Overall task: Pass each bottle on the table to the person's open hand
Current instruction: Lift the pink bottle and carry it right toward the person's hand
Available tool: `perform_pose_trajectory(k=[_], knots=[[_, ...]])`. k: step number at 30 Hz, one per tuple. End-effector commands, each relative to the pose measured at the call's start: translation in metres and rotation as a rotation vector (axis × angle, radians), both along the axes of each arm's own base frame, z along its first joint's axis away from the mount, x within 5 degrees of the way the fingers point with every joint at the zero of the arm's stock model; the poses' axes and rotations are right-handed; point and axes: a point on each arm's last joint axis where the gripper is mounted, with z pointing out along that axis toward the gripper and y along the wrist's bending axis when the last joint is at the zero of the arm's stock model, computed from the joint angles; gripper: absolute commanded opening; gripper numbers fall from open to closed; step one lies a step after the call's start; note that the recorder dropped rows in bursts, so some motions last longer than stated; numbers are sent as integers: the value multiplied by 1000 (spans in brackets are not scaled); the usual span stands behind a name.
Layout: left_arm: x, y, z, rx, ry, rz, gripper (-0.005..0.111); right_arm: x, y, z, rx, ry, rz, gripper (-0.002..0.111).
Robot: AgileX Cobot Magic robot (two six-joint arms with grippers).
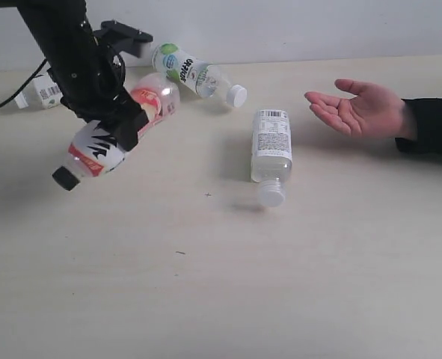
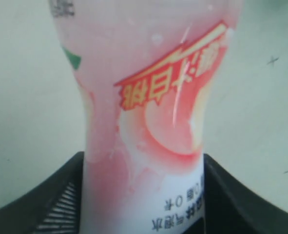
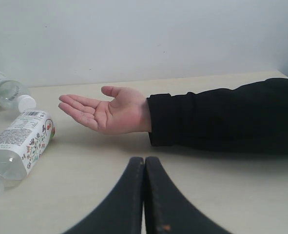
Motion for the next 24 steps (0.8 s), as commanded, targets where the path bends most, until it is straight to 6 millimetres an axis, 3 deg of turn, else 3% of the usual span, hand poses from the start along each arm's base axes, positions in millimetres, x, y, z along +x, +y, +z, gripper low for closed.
perform_pose_trajectory(k=[1, 15, 19, 24], knots=[[-18, -24, 28, -71, -27, 128, 0, 0, 0, 0, -7, -12, 0, 0], [-102, -155, 52, -340, -108, 144, 0, 0, 0, 0, -7, -12, 0, 0], [-106, -181, 58, -387, -87, 178, 0, 0, 0, 0, -7, -12, 0, 0], [-93, -208, 58, -412, -46, 215, 0, 0, 0, 0, -7, -12, 0, 0]])
